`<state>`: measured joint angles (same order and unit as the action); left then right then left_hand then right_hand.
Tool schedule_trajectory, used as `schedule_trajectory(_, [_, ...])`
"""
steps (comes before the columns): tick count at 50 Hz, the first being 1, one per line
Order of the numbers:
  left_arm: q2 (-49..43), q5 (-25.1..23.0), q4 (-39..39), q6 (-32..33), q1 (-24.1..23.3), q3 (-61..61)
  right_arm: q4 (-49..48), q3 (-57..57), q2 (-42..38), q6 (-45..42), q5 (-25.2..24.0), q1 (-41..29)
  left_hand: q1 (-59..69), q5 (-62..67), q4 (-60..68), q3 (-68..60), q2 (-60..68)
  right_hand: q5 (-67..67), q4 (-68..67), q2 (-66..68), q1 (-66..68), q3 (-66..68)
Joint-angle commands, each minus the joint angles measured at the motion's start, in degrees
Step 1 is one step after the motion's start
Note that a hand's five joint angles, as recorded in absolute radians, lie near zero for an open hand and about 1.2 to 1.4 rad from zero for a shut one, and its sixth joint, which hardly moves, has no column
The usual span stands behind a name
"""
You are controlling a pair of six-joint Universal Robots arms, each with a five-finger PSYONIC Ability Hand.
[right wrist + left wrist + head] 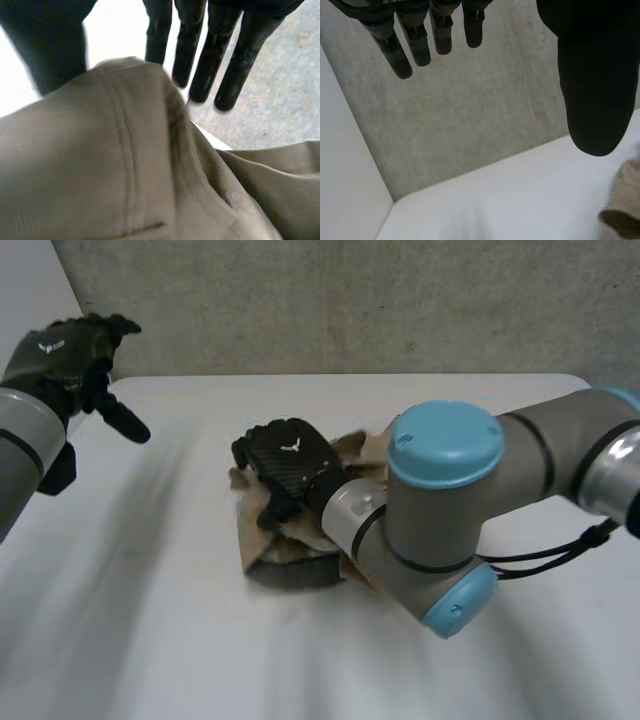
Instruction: Fold the shorts.
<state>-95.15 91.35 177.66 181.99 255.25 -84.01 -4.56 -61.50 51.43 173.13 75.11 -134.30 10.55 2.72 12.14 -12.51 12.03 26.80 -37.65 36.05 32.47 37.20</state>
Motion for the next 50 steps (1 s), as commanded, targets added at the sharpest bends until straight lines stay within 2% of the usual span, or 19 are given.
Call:
schedule_trajectory(1, [-0.65,0.14,-0.03,-0.15,-0.63,-4.32,0.17,-0.90,2.35,0.54,1.53,-0.09,0.84,-1.33,-0.75,1.12,-0.64,-26.80,27.65,-26.05,-22.47,-27.20])
schedule_trajectory(6, [-0.65,0.14,-0.30,-0.23,-2.99,-6.95,0.61,-4.41,8.76,0.45,1.79,2.19,2.02,-0.15,0.43,-0.06,0.53,-26.80,27.65,-26.05,-22.47,-27.20])
schedule_trajectory(10, [-0.74,-0.21,-0.30,-0.06,-7.83,-8.97,2.53,-9.50,15.25,0.45,1.53,9.82,2.69,0.52,1.10,-0.73,1.21,-26.80,27.65,-26.05,-22.47,-27.20])
schedule_trajectory(18, [-1.17,-0.12,1.01,0.29,-14.59,-12.14,4.30,-20.48,20.80,0.28,0.92,20.20,2.69,0.52,1.10,-0.73,1.21,-26.80,27.65,-26.05,-22.47,-27.20])
schedule_trajectory(23, [-5.56,-0.12,3.48,0.38,-17.15,-10.92,3.78,-27.70,23.97,0.10,0.21,24.60,2.69,0.52,1.10,-0.73,1.21,-26.80,27.65,-26.05,-22.47,-27.20])
schedule_trajectory(36, [-18.39,-0.38,6.38,-0.32,-26.55,-0.38,1.67,-39.05,26.70,-0.25,-4.09,30.50,2.69,0.52,1.10,-0.73,1.21,-26.80,27.65,-26.05,-22.47,-27.20])
schedule_trajectory(45, [-28.85,0.05,6.64,0.20,-29.89,8.68,0.17,-41.42,28.19,-0.16,-4.18,30.85,3.03,0.86,1.44,-1.07,1.54,-26.80,27.65,-26.05,-22.47,-27.20])
schedule_trajectory(48, [-32.55,0.32,6.64,0.21,-30.34,11.41,-0.18,-41.86,28.20,-0.16,-4.18,30.85,8.89,6.72,7.30,-6.93,7.41,-26.80,27.65,-26.05,-22.47,-27.20])
schedule_trajectory(50, [-34.57,0.58,6.64,0.21,-30.34,12.90,-0.53,-42.13,28.20,-0.16,-4.18,30.85,25.99,23.82,24.40,-24.03,24.51,-26.80,27.65,-26.05,-22.47,-27.20])
